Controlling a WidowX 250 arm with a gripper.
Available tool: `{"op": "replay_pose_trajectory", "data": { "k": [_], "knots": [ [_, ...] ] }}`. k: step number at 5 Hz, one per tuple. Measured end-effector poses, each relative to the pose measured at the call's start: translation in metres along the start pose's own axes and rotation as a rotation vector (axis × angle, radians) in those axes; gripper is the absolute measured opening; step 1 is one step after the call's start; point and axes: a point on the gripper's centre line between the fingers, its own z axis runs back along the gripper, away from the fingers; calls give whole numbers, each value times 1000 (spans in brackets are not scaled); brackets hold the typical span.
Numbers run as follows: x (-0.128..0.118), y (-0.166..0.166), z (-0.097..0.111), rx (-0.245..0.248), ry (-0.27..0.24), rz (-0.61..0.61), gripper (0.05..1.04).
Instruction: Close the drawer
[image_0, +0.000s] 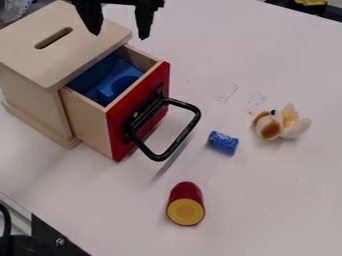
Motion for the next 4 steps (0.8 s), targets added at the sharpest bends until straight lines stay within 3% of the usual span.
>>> {"op": "replay_pose_trajectory", "data": {
  "k": [2, 3, 4],
  "knots": [
    [-9, 0, -11, 12, 72, 19, 998],
    [-16, -8, -10, 17, 104, 104, 998],
    [-23, -18, -3, 37, 154, 265, 998]
  ]
}}
